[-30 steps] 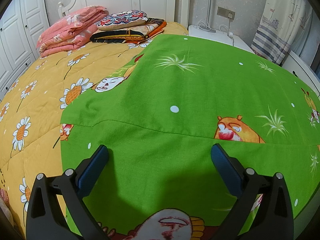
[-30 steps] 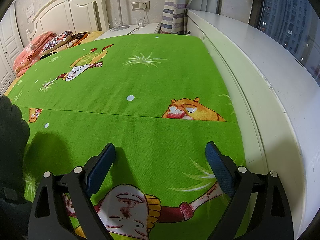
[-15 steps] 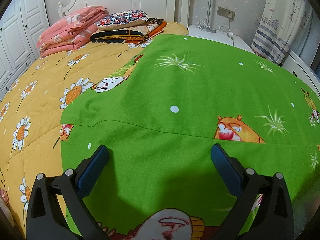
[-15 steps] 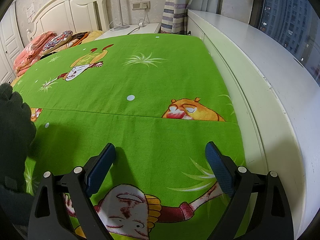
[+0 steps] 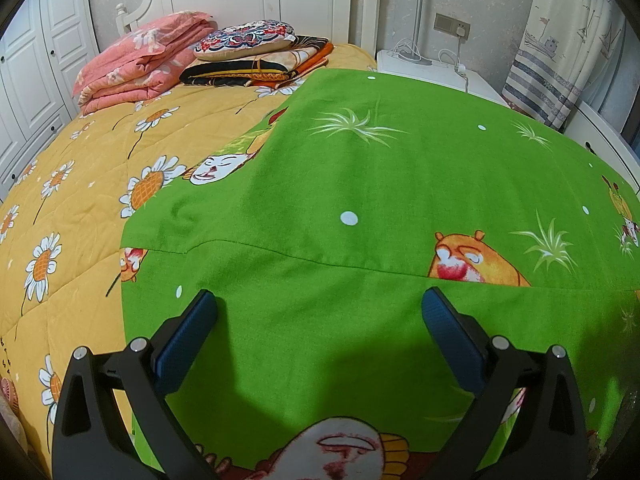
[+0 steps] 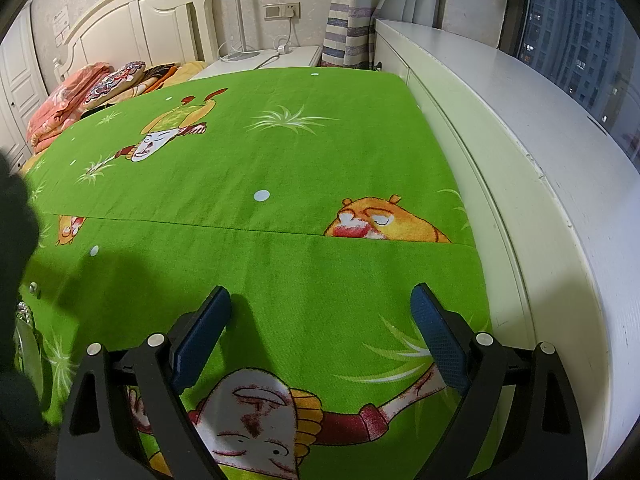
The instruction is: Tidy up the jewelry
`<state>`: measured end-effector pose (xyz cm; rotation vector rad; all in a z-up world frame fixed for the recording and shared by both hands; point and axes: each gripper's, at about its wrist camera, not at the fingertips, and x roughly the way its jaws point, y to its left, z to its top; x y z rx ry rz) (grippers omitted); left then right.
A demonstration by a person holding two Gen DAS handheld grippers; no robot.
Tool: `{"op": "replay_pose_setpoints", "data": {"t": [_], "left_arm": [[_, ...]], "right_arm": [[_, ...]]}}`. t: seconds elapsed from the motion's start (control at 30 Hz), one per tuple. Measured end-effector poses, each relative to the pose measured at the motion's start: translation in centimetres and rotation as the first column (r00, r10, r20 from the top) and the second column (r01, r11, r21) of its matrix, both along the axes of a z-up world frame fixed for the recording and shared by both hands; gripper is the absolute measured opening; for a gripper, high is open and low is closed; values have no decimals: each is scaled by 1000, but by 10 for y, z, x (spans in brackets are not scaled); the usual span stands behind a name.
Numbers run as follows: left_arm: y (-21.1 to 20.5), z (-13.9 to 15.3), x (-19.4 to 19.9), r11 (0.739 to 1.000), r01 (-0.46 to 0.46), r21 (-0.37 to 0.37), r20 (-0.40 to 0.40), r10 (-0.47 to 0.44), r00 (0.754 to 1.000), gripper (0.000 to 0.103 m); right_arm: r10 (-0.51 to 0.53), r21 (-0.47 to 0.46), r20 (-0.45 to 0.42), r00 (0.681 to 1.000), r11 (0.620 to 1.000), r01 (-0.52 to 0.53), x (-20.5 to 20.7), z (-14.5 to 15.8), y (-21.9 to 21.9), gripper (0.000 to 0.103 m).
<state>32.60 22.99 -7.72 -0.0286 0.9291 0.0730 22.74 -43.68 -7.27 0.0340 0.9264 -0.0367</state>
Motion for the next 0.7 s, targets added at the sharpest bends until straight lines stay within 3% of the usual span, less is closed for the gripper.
{"op": "replay_pose_setpoints", "data": {"t": [0.7], "left_arm": [[0, -1, 1, 1000, -1, -1, 0, 1, 1000, 100]], "right_arm": [[0, 0, -1, 1000, 1000, 0, 0, -1, 0, 86]]}}
